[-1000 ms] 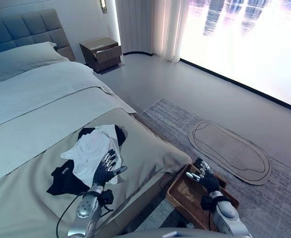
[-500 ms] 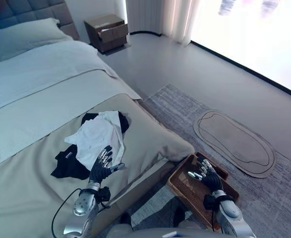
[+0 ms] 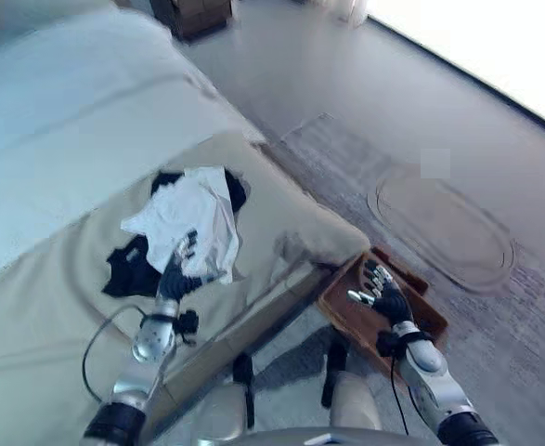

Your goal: Pick up clothes into the bucket

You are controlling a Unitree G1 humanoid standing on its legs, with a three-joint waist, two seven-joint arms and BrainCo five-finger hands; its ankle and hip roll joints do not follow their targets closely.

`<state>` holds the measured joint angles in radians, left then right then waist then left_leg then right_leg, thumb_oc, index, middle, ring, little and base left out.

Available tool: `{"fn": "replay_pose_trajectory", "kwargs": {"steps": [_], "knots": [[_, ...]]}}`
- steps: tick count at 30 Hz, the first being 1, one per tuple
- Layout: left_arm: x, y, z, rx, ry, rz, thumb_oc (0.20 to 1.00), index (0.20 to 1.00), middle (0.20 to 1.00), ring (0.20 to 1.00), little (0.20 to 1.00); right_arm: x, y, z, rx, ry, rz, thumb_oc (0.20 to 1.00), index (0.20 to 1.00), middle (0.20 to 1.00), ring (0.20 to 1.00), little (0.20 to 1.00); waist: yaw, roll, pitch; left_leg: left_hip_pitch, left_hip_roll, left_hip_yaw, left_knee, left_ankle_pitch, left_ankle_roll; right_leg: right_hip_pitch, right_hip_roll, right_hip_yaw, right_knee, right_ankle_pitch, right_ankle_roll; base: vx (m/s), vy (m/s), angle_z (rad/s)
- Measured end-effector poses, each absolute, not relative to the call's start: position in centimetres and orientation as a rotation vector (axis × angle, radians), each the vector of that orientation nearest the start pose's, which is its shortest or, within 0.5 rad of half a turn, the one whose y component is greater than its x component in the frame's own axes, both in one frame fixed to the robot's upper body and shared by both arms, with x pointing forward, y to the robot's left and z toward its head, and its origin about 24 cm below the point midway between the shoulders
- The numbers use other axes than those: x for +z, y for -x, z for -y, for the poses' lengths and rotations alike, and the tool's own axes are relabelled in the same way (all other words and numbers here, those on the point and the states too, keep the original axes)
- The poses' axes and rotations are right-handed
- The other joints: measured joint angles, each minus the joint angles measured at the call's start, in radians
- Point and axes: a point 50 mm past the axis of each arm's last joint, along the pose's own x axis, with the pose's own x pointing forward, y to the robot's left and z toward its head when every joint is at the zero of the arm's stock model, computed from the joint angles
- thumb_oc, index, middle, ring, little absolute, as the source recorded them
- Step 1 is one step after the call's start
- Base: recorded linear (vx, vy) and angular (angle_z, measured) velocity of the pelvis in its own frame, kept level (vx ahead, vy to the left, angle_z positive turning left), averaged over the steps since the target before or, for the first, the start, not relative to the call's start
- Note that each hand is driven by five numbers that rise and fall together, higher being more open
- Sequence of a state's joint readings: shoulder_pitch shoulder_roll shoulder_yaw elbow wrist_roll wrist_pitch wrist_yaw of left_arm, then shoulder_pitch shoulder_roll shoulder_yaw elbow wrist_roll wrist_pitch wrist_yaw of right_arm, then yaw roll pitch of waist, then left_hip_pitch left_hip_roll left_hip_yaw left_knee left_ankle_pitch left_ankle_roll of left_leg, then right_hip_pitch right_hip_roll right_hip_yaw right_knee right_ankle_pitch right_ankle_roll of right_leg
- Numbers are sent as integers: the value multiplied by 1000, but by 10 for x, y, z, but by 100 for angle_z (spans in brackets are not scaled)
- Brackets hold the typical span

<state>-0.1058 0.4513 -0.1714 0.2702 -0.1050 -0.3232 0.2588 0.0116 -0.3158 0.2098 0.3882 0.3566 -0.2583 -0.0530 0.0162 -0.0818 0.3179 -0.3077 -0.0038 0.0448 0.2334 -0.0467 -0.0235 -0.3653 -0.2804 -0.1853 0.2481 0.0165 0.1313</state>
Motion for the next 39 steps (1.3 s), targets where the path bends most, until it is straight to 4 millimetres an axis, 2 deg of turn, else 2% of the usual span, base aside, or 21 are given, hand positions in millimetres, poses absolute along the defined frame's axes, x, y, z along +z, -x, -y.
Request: {"fn": "replay_pose_trajectory", "kwargs": {"steps": [2,4,7,10,11,15,17,20,25,26,28,33,39], "knots": [[52,-271,-219,122,-356,173,1000,1000,1000,1000,1000,-18,-240,192,11,-2,-161,1000,1000,1000,1000,1000,-7,4,27,-27,5,-8,11,0,0,-20,7,-4,2,7,-7,-106,-29,1],[63,-277,-218,159,-415,231,1000,1000,1000,1000,1000,-7,-249,194,4,10,-112,1000,1000,1000,1000,1000,-14,14,43,-116,19,-16,59,-13,-8,-94,13,-7,25,5,-9,-86,-6,1],[87,-295,-217,231,-484,336,1000,1000,1000,1000,1000,11,-265,192,-2,16,-39,1000,1000,1000,1000,1000,-34,10,95,-224,28,-33,127,-12,-10,-191,18,-13,84,0,-20,-80,27,10],[115,-308,-217,308,-550,444,1000,1000,1000,1000,1000,20,-271,190,-1,17,-4,1000,1000,1000,1000,1000,-43,10,105,-318,34,-49,175,-24,-21,-276,18,-15,126,-11,-34,-64,41,4],[132,-315,-222,363,-632,499,1000,1000,1000,1000,1000,25,-276,188,-1,14,17,1000,1000,1000,1000,1000,-59,4,115,-363,33,-49,198,-21,-18,-316,17,-13,138,-8,-33,-42,56,5],[170,-331,-238,516,-816,585,1000,1000,1000,1000,1000,40,-288,183,10,14,72,1000,1000,1000,1000,1000,-84,-3,139,-448,35,-47,253,-23,-25,-385,17,-6,157,15,-39,-31,45,-5],[176,-334,-242,561,-865,595,1000,1000,1000,1000,1000,41,-288,182,15,15,78,1000,1000,1000,1000,1000,-87,-6,140,-465,35,-45,269,-32,-25,-399,17,-1,159,14,-40,-15,43,-7],[196,-338,-257,661,-981,622,1000,1000,1000,1000,1000,48,-292,178,29,16,114,1000,1000,1000,1000,1000,-94,-10,143,-532,36,-45,310,-48,-18,-455,16,3,178,14,-41,-10,64,-3],[197,-343,-280,743,-1137,534,1000,1000,1000,1000,1000,61,-300,172,55,24,159,1000,1000,1000,1000,1000,-111,-12,144,-590,38,-43,375,-68,-10,-504,12,11,218,18,-37,38,37,-4],[200,-345,-285,767,-1172,508,1000,1000,1000,1000,1000,67,-300,171,68,28,186,1000,1000,1000,1000,1000,-123,-13,144,-602,40,-45,384,-90,-4,-511,13,11,223,4,-44,93,24,-2],[208,-347,-288,798,-1226,504,1000,1000,1000,1000,1000,70,-301,173,69,41,197,1000,1000,1000,1000,1000,-132,-16,142,-616,40,-46,396,-98,-2,-521,13,12,226,-8,-35,16,39,-1],[221,-354,-305,839,-1335,437,1000,1000,1000,1000,1000,79,-302,172,77,36,234,1000,1000,1000,1000,1000,-142,-19,140,-661,40,-44,420,-98,-7,-560,13,15,233,1,-38,5,12,-2],[229,-361,-304,816,-1366,411,1000,1000,1000,1000,1000,82,-303,171,91,39,244,1000,1000,1000,1000,1000,-144,-20,140,-684,39,-44,430,-98,-7,-586,14,16,244,6,-34,5,11,0]]}}
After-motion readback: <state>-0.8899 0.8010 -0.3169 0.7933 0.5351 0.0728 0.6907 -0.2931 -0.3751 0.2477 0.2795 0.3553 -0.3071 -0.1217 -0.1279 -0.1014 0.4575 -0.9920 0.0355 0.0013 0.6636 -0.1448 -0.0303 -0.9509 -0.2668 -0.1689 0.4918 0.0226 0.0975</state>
